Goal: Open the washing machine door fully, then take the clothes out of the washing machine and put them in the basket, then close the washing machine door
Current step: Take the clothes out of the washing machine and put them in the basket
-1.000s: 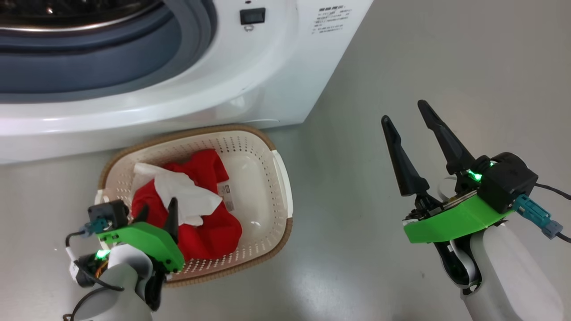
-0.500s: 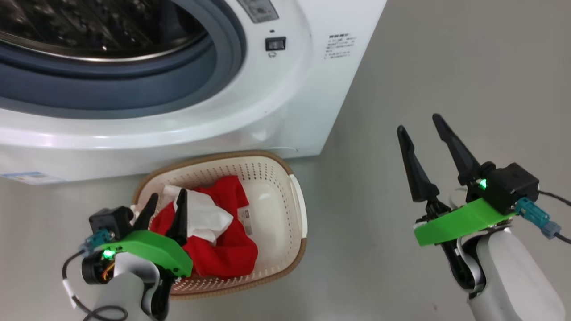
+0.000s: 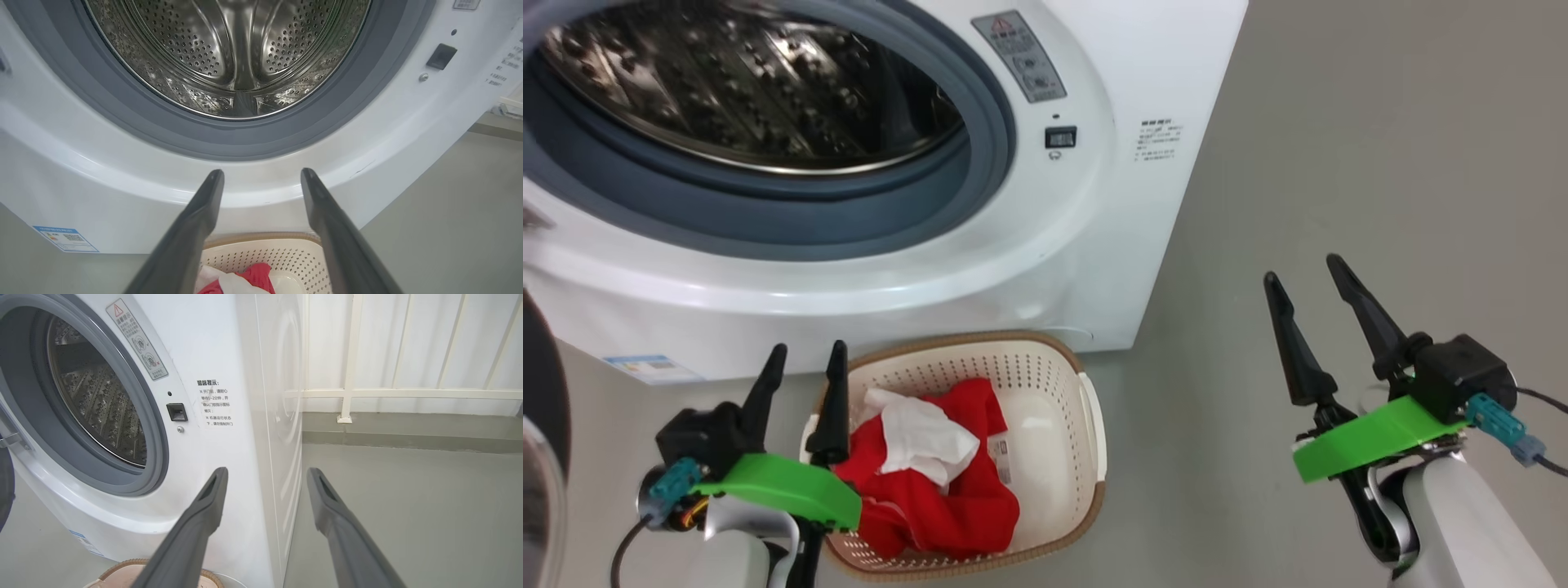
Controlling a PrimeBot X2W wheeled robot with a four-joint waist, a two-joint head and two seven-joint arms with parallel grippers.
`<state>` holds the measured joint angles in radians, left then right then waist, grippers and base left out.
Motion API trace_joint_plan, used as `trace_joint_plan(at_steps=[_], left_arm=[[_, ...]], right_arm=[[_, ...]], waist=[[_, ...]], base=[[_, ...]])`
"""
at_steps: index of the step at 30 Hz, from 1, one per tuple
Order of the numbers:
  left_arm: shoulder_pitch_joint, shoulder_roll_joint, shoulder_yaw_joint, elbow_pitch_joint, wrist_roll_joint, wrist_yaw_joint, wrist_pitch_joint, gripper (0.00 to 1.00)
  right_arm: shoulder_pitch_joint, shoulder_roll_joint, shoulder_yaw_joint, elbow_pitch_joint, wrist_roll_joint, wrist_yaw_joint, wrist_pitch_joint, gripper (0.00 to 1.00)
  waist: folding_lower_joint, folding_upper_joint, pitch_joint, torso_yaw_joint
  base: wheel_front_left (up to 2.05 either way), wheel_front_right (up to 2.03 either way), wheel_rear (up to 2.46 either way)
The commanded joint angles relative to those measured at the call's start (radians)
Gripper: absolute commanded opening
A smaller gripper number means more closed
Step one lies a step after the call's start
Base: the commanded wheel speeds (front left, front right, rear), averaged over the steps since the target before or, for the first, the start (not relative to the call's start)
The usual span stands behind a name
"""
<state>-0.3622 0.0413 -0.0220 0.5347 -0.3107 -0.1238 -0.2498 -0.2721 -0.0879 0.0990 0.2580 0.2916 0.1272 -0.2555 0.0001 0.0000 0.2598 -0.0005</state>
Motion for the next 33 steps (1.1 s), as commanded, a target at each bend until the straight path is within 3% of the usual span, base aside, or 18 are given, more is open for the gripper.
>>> trace_joint_plan(at_steps=[1,16,19,33], left_arm=[[0.022,0.016,0.039,-0.046,0.016,0.000,-0.012,1.00],[0.160,0.011,0.113,-0.268,0.090,0.007,-0.012,1.00],[0.202,0.018,0.124,-0.314,0.136,0.025,-0.012,1.00],[0.322,0.015,0.168,-0.372,0.155,0.035,-0.012,1.00]], right_arm=[[0.012,0.005,0.007,-0.020,-0.011,0.003,-0.006,1.00],[0.083,0.017,-0.028,-0.072,-0.020,0.003,-0.006,1.00],[0.113,0.019,-0.036,-0.089,-0.032,0.003,-0.006,1.00],[0.191,0.020,-0.055,-0.114,-0.057,0.003,-0.006,1.00]], waist=[[-0.0001,0.0000,-0.039,0.013],[-0.0001,0.0000,-0.151,0.005],[-0.0001,0.0000,-0.177,-0.001],[-0.0001,0.0000,-0.246,-0.023]], base=[[0.00,0.00,0.00],[0.00,0.00,0.00],[0.00,0.00,0.00],[0.00,0.00,0.00]])
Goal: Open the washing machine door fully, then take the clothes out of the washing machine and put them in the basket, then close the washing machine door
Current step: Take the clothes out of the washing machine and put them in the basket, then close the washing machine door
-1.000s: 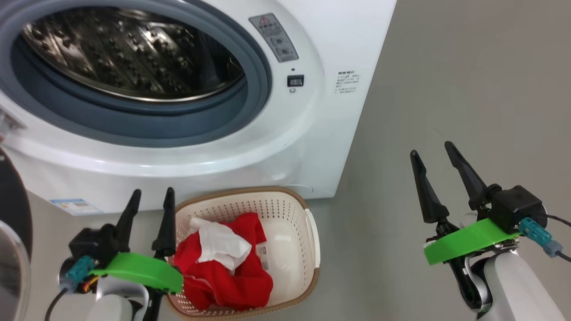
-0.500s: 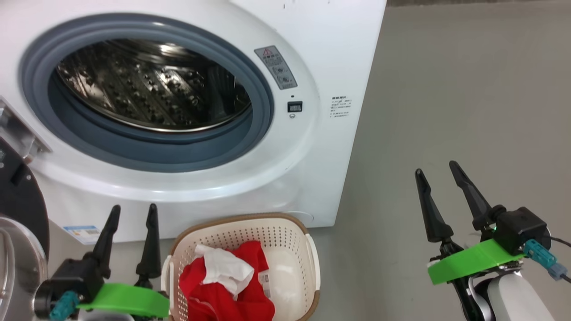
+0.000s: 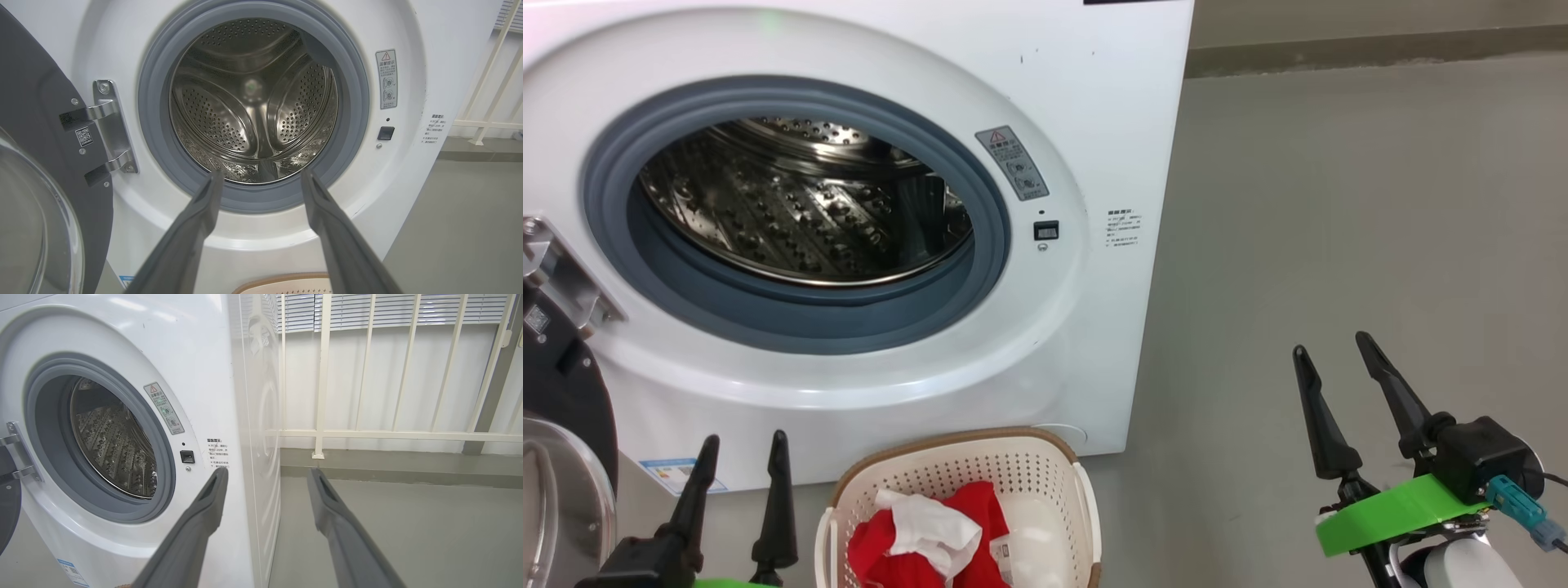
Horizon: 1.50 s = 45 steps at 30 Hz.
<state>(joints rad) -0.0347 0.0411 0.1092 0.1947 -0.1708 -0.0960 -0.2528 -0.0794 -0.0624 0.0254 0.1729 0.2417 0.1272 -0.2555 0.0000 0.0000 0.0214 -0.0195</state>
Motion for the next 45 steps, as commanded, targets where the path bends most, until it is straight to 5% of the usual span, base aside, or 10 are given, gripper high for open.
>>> trace_joint_plan(at_steps=[1,25,45], left_arm=[[-0.003,0.015,0.038,-0.033,0.015,0.007,-0.009,1.00],[-0.001,0.011,0.029,-0.039,0.017,0.023,-0.009,1.00],[-0.003,0.014,0.008,-0.071,-0.007,-0.008,-0.009,1.00]], right_arm=[[0.001,-0.007,0.018,-0.029,-0.007,0.003,-0.006,1.00],[0.011,-0.012,0.024,-0.025,-0.005,0.003,-0.006,1.00],[0.005,-0.014,0.024,-0.027,0.003,0.003,-0.006,1.00]], waist=[[0.0000,0.0000,-0.010,-0.004],[0.0000,0.0000,-0.024,-0.008],[0.0000,0.0000,-0.015,-0.003]], base=[[0.00,0.00,0.00],[-0.09,0.09,0.00],[-1.54,1.54,0.00]])
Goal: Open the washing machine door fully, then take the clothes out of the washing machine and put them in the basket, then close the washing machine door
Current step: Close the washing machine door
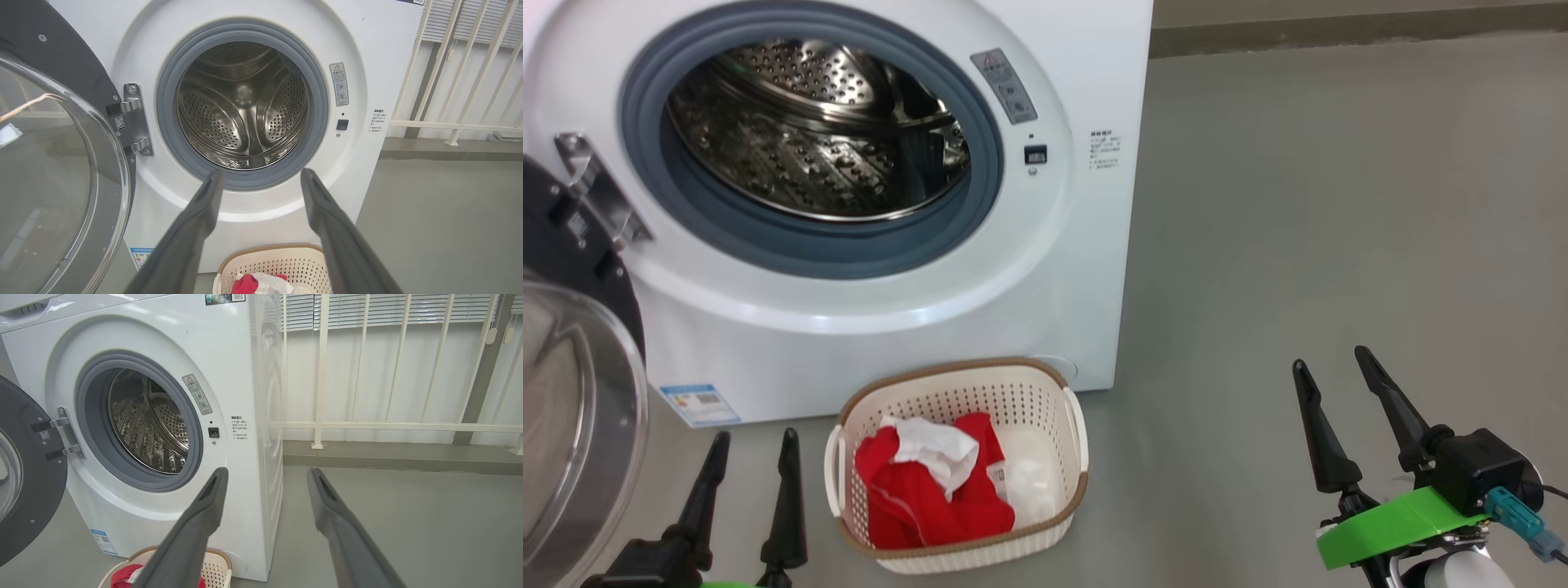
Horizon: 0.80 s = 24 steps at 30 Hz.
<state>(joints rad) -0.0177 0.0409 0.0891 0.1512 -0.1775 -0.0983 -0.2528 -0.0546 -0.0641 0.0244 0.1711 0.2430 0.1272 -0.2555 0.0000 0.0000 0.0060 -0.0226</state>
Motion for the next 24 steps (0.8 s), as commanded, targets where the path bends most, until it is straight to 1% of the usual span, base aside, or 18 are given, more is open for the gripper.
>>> trace_joint_plan(at_steps=[1,7,17,24], left_arm=[[-0.020,0.014,0.027,-0.027,0.000,-0.006,-0.009,1.00],[-0.018,0.013,0.030,-0.030,0.004,0.004,-0.009,1.00],[-0.013,0.012,0.030,-0.039,0.005,0.019,-0.009,1.00],[-0.020,0.011,0.025,-0.050,-0.001,0.036,-0.009,1.00]], right_arm=[[-0.020,-0.013,0.025,-0.025,0.002,0.003,-0.006,1.00],[-0.020,-0.011,0.025,-0.024,0.001,0.003,-0.006,1.00],[-0.020,-0.009,0.026,-0.026,0.001,0.003,-0.006,1.00],[-0.024,-0.010,0.027,-0.026,-0.001,0.003,-0.006,1.00]], waist=[[0.0000,0.0000,0.001,0.001],[0.0000,0.0000,0.003,0.006],[0.0000,0.0000,0.004,0.015],[0.0000,0.0000,0.011,0.036]], base=[[-1.07,1.07,0.00],[-0.59,0.59,0.00],[-0.01,0.01,0.00],[0.00,0.00,0.00]])
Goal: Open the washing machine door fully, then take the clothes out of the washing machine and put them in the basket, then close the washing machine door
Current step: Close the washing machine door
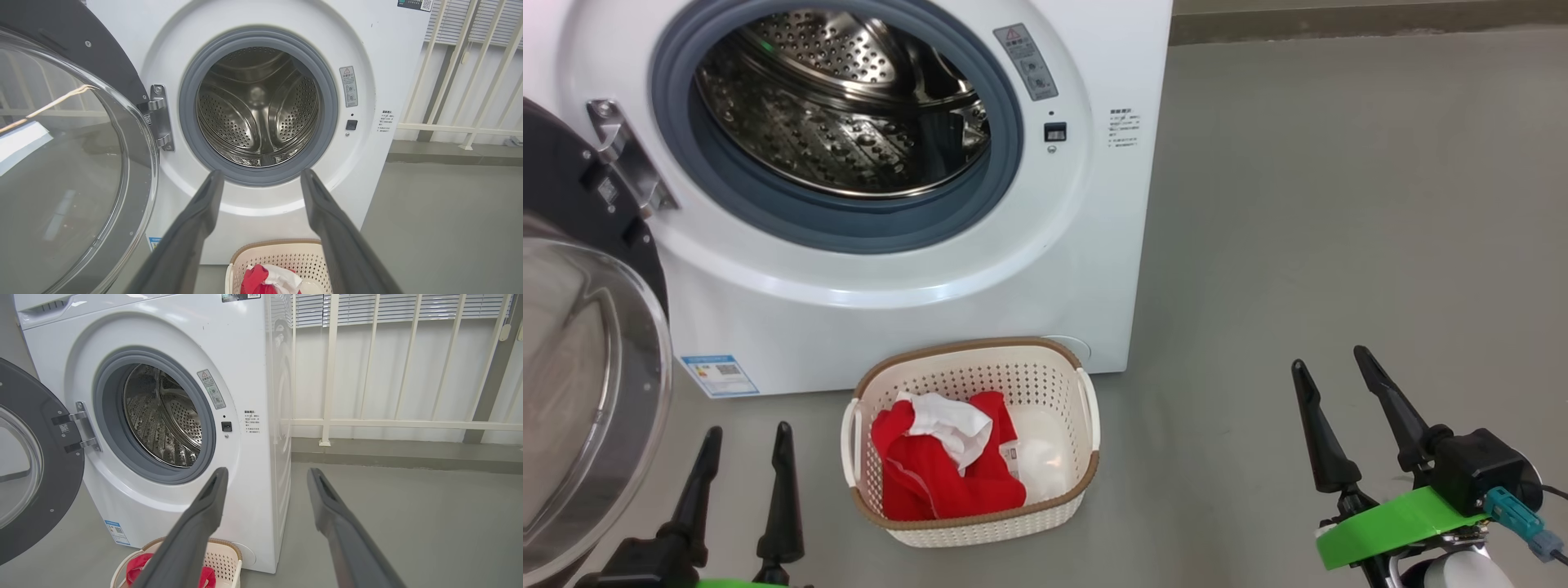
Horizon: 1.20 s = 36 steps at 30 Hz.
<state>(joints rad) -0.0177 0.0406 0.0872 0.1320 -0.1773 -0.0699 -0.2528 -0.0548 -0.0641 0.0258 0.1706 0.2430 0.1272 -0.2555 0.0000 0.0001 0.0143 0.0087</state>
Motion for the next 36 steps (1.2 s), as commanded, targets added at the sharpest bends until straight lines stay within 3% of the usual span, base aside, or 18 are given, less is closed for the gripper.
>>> trace_joint_plan(at_steps=[1,10,36], left_arm=[[-0.021,0.011,0.026,-0.034,0.000,0.011,-0.009,1.00],[-0.018,0.011,0.013,-0.047,0.005,0.027,-0.009,1.00],[-0.011,0.021,0.002,-0.112,0.008,0.059,-0.009,1.00]], right_arm=[[-0.025,-0.010,0.026,-0.026,-0.001,0.003,-0.006,1.00],[-0.027,-0.008,0.044,-0.022,0.000,0.003,-0.006,1.00],[-0.070,-0.040,0.132,-0.030,-0.003,0.003,-0.006,1.00]], waist=[[0.0000,-0.0001,0.004,0.009],[0.0000,-0.0001,0.004,0.063],[0.0000,-0.0001,0.010,0.333]], base=[[0.00,0.00,0.00],[0.00,0.00,0.00],[0.00,0.00,0.00]])
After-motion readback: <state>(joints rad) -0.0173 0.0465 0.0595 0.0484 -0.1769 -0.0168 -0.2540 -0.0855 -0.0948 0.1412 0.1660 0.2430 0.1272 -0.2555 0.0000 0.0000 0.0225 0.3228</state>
